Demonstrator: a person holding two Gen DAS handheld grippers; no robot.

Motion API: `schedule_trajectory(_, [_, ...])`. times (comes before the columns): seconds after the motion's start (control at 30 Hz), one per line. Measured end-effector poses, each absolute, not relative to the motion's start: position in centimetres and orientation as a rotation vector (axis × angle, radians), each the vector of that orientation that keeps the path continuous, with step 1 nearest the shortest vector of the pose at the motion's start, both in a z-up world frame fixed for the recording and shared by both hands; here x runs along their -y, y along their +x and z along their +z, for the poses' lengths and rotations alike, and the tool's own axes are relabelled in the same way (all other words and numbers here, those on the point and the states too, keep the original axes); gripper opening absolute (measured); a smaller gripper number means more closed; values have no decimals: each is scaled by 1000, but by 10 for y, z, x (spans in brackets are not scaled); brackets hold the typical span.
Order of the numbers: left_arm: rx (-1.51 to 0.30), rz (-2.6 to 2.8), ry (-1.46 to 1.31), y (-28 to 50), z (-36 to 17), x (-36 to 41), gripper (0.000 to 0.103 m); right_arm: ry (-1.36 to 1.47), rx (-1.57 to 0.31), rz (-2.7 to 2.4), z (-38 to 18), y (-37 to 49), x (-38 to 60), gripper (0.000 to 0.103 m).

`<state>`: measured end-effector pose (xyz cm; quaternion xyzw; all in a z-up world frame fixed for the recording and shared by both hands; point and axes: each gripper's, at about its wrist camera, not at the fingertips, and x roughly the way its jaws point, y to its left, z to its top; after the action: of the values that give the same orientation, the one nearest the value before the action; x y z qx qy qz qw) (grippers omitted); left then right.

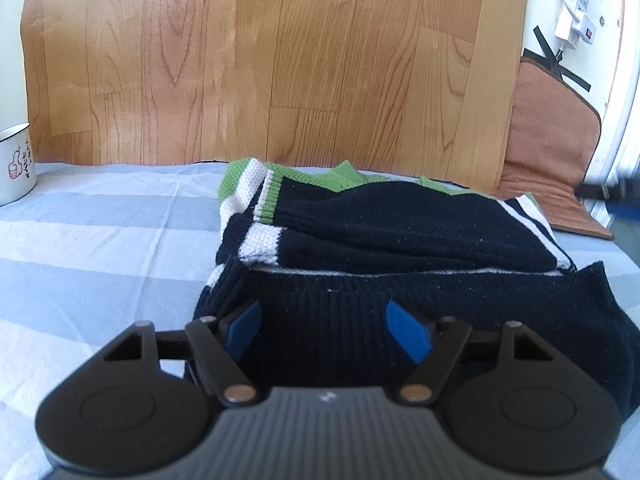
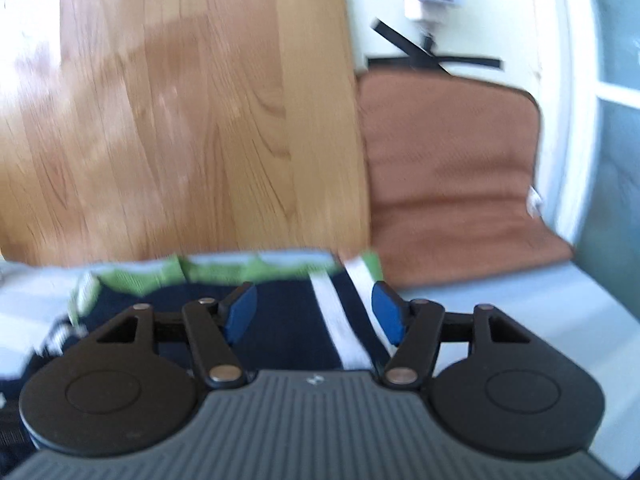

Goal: Fold small clothes

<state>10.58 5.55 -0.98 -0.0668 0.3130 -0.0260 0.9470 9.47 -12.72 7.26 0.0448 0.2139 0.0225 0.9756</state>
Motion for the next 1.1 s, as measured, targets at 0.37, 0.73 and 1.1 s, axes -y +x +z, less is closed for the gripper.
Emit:
schedule_trajectory(0.37, [-532,-66,-226,99,18,-88,72,111,-709,224,64,245,111,67])
schedule_trajectory(0.73, [-615,-70,-58,251,60,-68,71,158,-904,403,9,337,104,67])
schedule_trajectory(1.1, [-768,-27,160,353,-10,2,12,110,-812,531,12,315,112,15])
